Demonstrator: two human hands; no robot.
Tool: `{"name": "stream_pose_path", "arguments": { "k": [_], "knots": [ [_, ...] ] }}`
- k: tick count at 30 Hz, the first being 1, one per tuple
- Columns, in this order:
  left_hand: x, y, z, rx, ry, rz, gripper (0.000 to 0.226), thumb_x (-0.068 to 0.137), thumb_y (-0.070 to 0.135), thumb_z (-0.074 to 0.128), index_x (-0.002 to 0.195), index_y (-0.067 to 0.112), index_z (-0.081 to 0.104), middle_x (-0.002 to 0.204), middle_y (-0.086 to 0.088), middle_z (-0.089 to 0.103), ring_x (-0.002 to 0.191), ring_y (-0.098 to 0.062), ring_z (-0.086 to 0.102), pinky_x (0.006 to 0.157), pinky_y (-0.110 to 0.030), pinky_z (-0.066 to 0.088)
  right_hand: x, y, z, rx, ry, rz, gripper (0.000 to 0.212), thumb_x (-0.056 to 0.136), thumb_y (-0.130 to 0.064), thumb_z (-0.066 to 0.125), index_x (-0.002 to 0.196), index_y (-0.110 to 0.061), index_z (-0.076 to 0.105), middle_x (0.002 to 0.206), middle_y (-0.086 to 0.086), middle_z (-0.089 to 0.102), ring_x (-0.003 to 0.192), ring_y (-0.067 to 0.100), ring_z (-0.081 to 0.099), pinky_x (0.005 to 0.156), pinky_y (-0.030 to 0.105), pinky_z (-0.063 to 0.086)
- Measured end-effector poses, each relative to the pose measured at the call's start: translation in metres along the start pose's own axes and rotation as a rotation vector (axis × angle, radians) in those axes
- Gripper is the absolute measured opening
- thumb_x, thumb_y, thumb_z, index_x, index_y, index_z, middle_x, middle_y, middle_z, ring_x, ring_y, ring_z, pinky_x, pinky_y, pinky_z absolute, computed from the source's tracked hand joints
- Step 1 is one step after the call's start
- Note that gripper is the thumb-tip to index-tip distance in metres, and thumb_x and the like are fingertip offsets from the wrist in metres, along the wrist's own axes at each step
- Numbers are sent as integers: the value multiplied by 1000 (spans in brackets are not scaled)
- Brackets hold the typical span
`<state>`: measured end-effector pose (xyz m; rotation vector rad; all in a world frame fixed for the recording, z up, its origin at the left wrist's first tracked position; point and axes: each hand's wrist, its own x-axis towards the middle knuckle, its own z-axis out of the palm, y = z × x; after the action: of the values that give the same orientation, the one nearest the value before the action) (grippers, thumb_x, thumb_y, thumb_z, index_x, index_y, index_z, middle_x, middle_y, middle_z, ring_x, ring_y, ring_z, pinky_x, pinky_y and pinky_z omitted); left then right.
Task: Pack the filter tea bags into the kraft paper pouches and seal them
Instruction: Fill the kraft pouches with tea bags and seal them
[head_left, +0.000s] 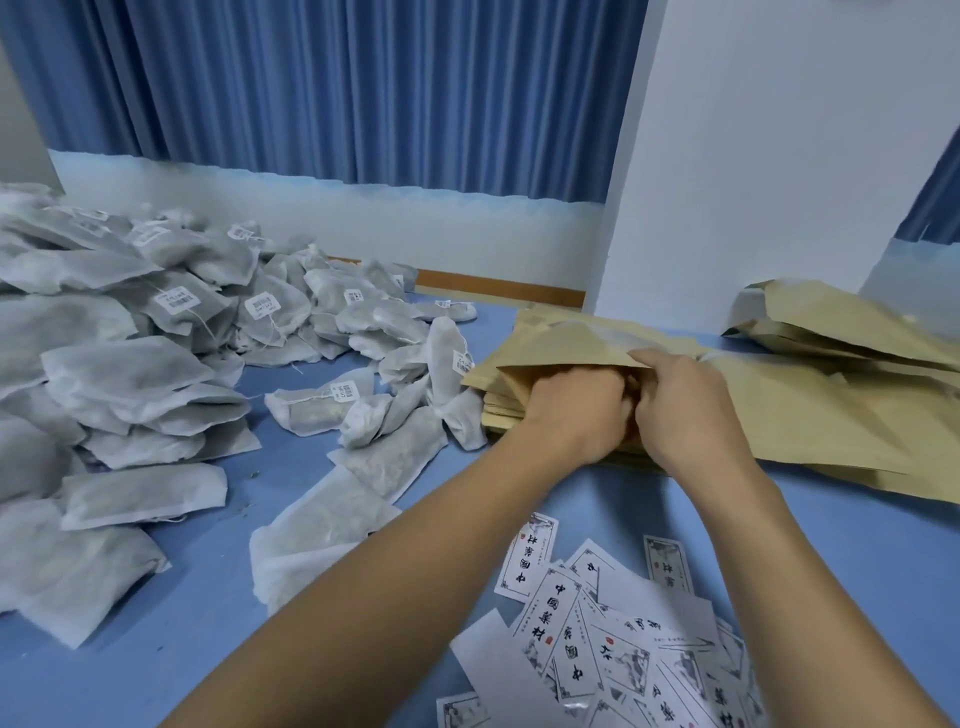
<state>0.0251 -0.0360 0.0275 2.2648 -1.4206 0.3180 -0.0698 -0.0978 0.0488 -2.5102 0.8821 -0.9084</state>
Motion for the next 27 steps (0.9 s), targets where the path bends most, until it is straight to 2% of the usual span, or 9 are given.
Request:
{"name": "stream_pose_path", "arguments": {
  "k": [3, 5, 6, 7, 9, 11, 14, 21, 27],
  "knots": [
    [-31, -16, -13, -94, 592, 198, 19, 89, 20, 61, 71, 17, 62, 64, -3, 62, 58, -28, 59, 50, -32, 36, 2, 8, 3, -22, 8, 42, 49, 89, 1, 44, 128, -19, 66, 105, 22, 70, 98, 40, 60, 79, 33, 45],
    [-42, -40, -24, -191, 921, 69, 22, 88, 14, 60, 67, 13, 58, 63, -4, 56, 60, -25, 53, 54, -35, 39, 3, 10, 4, -9, 13, 59, 50, 89, 2, 43, 126, -21, 67, 101, 18, 71, 88, 37, 58, 75, 29, 42],
    [-43, -54, -29, -206, 949, -92, 16, 89, 16, 59, 74, 12, 60, 73, -6, 59, 71, -27, 55, 61, -38, 43, 4, 10, 4, -2, 15, 62, 49, 89, 2, 42, 125, -22, 67, 99, 17, 71, 83, 34, 54, 74, 29, 43],
    [-40, -71, -30, -195, 866, -292, 10, 91, 19, 59, 88, 11, 63, 88, -8, 62, 86, -29, 56, 71, -39, 46, 4, 9, 5, 0, 15, 62, 50, 89, 2, 42, 125, -22, 67, 98, 16, 72, 80, 33, 53, 74, 30, 44],
    [-36, -102, -25, -125, 515, -646, 36, 93, 33, 59, 124, 14, 55, 125, -11, 56, 118, -33, 48, 93, -44, 44, 4, 7, 5, -5, 3, 53, 50, 89, 2, 41, 126, -21, 66, 95, 15, 72, 85, 35, 56, 77, 33, 48],
    [-39, -118, -19, -75, 250, -748, 46, 94, 44, 60, 130, 15, 52, 135, -13, 51, 127, -34, 43, 98, -46, 43, 2, 5, 5, 0, 3, 45, 49, 89, 2, 41, 125, -20, 67, 93, 16, 72, 92, 37, 58, 81, 37, 50],
    [-44, -121, -11, -6, 268, -699, 25, 94, 39, 62, 108, 18, 65, 120, -9, 60, 118, -31, 49, 94, -47, 43, -1, 4, 4, 9, 11, 35, 48, 91, 2, 42, 127, -19, 66, 96, 18, 71, 99, 39, 57, 82, 37, 49],
    [-56, -87, -21, -124, 812, -377, 16, 91, 32, 67, 82, 18, 65, 117, 2, 61, 109, -24, 53, 87, -37, 39, 5, 9, 3, -26, -6, 62, 50, 93, 1, 43, 133, -22, 63, 106, 16, 70, 82, 28, 49, 74, 23, 38],
    [-65, -67, -32, -2, 957, -96, 5, 91, 18, 72, 87, 18, 76, 121, -3, 67, 109, -31, 61, 84, -46, 44, 4, 8, -2, -36, 8, 48, 47, 91, 3, 44, 125, -19, 68, 104, 15, 72, 81, 28, 47, 70, 24, 34]
  ]
}}
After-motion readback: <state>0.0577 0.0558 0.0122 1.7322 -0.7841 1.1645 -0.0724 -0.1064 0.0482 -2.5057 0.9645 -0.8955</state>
